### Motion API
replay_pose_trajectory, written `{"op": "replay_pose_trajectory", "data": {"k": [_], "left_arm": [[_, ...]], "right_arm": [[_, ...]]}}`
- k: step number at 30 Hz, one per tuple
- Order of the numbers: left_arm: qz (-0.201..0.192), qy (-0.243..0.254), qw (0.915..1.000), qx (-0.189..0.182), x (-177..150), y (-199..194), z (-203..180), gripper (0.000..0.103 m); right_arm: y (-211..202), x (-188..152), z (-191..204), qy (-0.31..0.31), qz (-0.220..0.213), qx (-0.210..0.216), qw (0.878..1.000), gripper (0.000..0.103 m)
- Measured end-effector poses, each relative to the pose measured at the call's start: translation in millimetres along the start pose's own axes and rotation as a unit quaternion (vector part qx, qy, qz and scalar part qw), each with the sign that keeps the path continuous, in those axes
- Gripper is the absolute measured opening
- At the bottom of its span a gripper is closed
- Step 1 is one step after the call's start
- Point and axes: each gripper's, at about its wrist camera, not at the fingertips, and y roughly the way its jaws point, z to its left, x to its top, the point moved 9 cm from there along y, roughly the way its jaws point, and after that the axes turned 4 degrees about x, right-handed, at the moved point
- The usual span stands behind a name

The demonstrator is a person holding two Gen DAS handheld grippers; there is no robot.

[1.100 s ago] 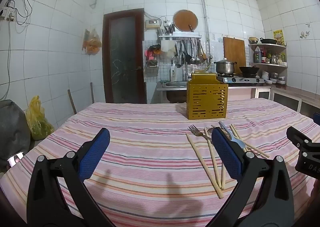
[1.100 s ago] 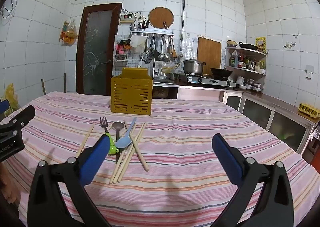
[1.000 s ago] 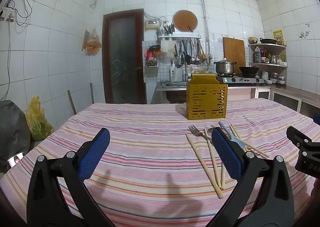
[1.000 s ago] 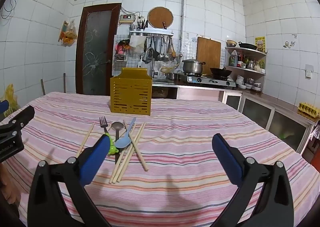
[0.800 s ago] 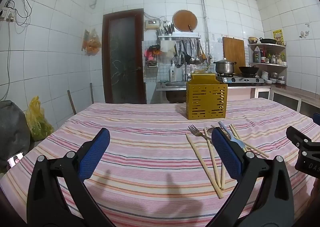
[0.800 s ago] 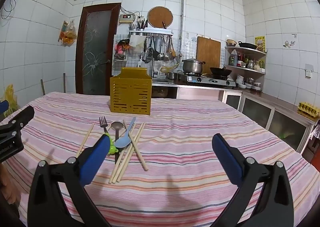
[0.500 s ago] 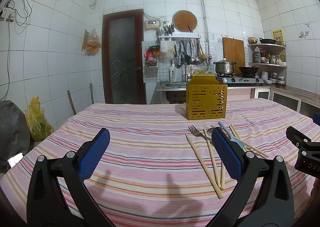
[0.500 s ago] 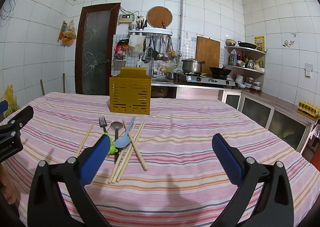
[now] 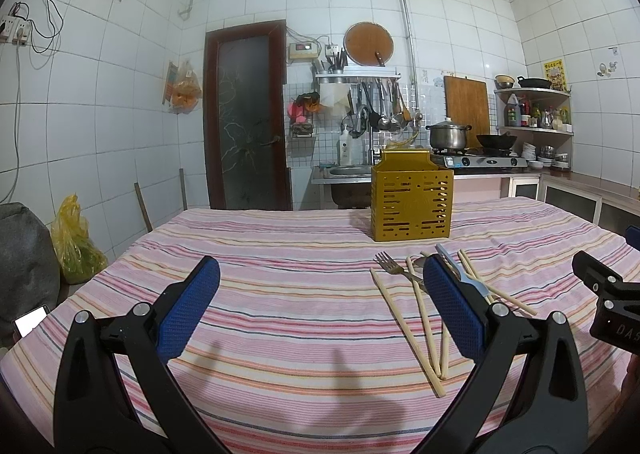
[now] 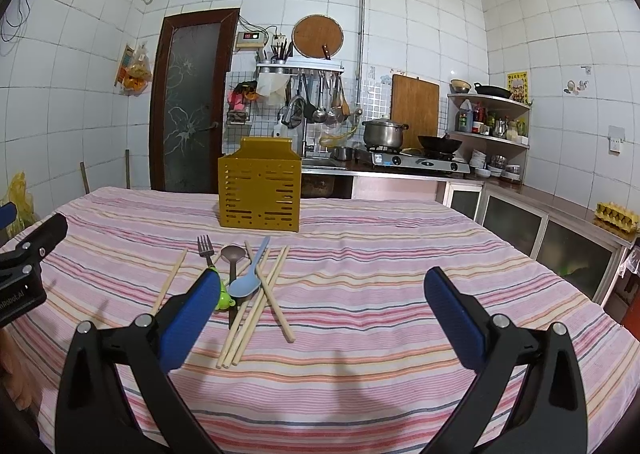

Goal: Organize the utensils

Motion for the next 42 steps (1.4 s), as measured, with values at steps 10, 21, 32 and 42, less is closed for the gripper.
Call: {"op": "replay_pose_trajectory", "data": {"k": [10,21,32,42], "left_arm": [[0.001,0.000,1.0000,0.000,0.0,0.3,0.3,0.098],[0.002,-0.001,1.0000,-0.001,-0.2,1.4,0.6,0.098],[0.001,0.000,1.0000,-0.001,-0.1,1.3,0.5,0.098],[0.001,-0.001,1.0000,-0.001,-3.1,1.4,0.9,0.098]], "right_arm": [[1.1,0.1,-2.4,0.005,-0.002,-0.001,1.000,0.099],[1.4,-0.6,-1.6,0.005,-0.003,-0.001,1.000,0.099],[1.5,-1.1,-2.2,0.005,-0.003,-0.001,1.000,0.099],[1.7,-0.6,-2.0,0.005,-0.004,-0.001,1.000,0.099]]}}
